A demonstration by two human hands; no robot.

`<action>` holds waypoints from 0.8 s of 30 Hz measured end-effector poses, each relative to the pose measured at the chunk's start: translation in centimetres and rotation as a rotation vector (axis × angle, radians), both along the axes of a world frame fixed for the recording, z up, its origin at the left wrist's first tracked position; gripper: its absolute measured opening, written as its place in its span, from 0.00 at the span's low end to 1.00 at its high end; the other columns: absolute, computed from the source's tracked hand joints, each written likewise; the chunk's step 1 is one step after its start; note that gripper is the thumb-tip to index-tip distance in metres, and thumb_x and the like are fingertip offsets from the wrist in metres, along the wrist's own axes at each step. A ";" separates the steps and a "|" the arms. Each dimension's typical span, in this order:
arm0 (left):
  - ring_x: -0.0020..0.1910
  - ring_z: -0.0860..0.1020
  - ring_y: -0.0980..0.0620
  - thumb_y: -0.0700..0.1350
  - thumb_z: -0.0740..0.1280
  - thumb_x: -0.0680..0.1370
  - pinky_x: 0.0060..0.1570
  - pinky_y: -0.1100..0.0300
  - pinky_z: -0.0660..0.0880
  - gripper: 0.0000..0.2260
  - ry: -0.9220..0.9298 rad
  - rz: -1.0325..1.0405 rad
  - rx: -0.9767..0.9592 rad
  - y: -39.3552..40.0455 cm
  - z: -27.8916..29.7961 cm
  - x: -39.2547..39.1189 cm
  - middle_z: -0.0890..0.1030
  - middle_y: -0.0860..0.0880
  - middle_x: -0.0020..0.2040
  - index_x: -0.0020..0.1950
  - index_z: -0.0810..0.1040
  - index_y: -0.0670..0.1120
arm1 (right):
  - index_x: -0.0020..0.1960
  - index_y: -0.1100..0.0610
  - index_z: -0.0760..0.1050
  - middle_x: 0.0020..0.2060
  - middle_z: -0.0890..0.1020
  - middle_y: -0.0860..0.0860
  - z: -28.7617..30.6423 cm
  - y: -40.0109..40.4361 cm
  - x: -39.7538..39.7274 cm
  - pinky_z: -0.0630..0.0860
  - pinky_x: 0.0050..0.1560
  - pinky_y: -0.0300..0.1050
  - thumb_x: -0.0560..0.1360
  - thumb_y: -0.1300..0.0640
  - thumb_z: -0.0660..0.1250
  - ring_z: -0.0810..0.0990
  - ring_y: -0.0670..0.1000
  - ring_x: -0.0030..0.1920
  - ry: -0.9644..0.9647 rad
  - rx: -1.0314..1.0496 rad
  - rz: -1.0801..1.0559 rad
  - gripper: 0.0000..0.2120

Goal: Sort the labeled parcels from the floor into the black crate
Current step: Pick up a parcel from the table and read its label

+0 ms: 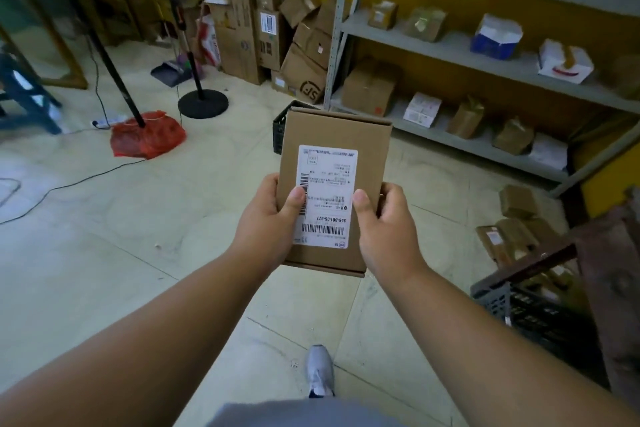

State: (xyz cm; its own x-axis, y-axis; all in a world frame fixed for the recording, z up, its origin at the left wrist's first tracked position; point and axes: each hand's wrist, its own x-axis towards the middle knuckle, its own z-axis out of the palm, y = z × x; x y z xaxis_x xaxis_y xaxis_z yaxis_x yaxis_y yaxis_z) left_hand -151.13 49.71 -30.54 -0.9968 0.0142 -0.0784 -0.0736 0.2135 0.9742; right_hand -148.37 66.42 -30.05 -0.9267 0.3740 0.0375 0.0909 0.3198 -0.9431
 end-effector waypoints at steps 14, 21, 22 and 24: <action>0.41 0.81 0.68 0.55 0.61 0.82 0.29 0.74 0.73 0.06 0.002 0.258 -0.054 -5.5 -1.0 -30.7 0.81 0.70 0.45 0.57 0.71 0.64 | 0.59 0.48 0.67 0.48 0.81 0.40 -1.8 -5.7 -34.9 0.81 0.50 0.50 0.80 0.49 0.64 0.82 0.42 0.48 0.012 0.018 0.264 0.09; 0.44 0.79 0.71 0.52 0.62 0.82 0.31 0.77 0.72 0.08 0.037 0.074 -0.081 -8.3 0.4 -51.1 0.80 0.72 0.47 0.56 0.71 0.67 | 0.58 0.46 0.67 0.51 0.80 0.42 -0.7 -6.9 -53.1 0.80 0.55 0.53 0.80 0.50 0.66 0.81 0.45 0.52 0.003 0.115 0.165 0.10; 0.45 0.80 0.71 0.52 0.63 0.81 0.31 0.76 0.73 0.10 0.045 0.041 -0.089 -8.3 1.2 -53.9 0.80 0.71 0.48 0.57 0.70 0.69 | 0.59 0.46 0.68 0.53 0.80 0.44 -0.3 -6.8 -55.5 0.81 0.55 0.54 0.79 0.49 0.66 0.81 0.47 0.54 0.020 0.137 0.142 0.11; 0.46 0.80 0.70 0.53 0.64 0.81 0.35 0.72 0.77 0.11 0.062 -0.010 -0.106 -8.1 2.3 -59.4 0.81 0.68 0.49 0.56 0.70 0.70 | 0.59 0.46 0.68 0.56 0.79 0.47 0.3 -6.4 -60.3 0.81 0.55 0.56 0.79 0.49 0.66 0.80 0.49 0.55 0.036 0.157 0.086 0.11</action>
State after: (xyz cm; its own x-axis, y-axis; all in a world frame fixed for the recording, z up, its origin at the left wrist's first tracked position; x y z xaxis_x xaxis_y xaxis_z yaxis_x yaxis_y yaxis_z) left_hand -210.56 41.57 -28.24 -0.9997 0.0187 -0.0184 -0.0115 0.3163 0.9486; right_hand -208.69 59.98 -29.77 -0.9520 0.2803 0.1227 0.0241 0.4685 -0.8831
